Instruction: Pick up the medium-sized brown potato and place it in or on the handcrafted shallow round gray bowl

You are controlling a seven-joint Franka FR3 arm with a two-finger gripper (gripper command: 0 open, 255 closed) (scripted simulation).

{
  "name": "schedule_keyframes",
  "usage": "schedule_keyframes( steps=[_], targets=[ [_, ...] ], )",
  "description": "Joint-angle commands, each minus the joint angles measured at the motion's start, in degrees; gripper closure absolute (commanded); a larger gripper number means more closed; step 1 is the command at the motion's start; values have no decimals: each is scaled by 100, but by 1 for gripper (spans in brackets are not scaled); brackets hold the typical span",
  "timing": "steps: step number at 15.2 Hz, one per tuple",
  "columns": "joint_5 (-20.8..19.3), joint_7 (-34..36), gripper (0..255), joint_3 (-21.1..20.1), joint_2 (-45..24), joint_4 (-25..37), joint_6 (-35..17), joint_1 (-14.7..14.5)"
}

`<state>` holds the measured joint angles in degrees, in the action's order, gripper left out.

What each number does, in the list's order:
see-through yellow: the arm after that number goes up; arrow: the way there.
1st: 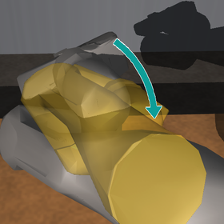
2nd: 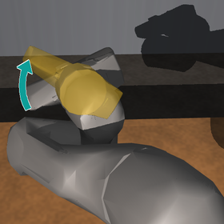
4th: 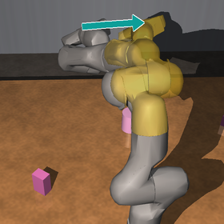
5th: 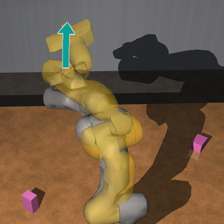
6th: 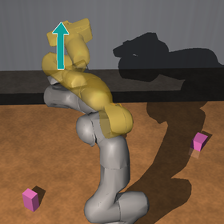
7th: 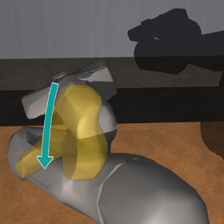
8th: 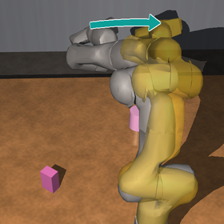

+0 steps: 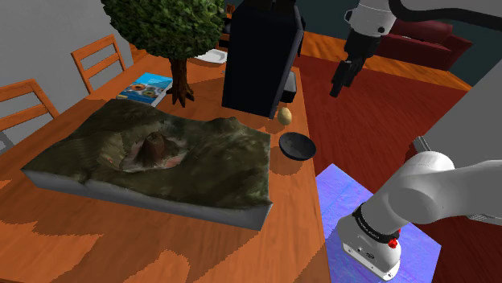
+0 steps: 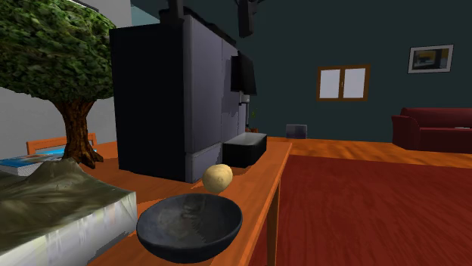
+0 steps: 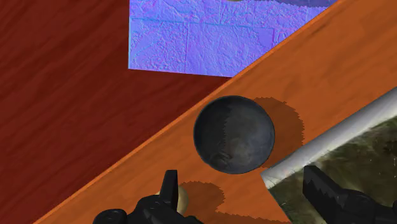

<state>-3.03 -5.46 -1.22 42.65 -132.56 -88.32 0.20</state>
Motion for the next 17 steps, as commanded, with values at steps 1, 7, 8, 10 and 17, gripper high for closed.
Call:
schedule_keyframes(
  steps=[1, 7, 8, 10, 17],
  targets=[
    [0, 0, 0, 0, 0, 0, 0, 0],
    [279, 1224, 0, -116, -1031, -49, -1007, 401],
    [319, 1418, 0, -126, -1214, -35, -1168, 465],
    [392, 1797, 0, -134, -1585, 8, -1483, 583],
    [629, 3026, 0, -67, -2901, 295, -2494, 955]
  ],
)
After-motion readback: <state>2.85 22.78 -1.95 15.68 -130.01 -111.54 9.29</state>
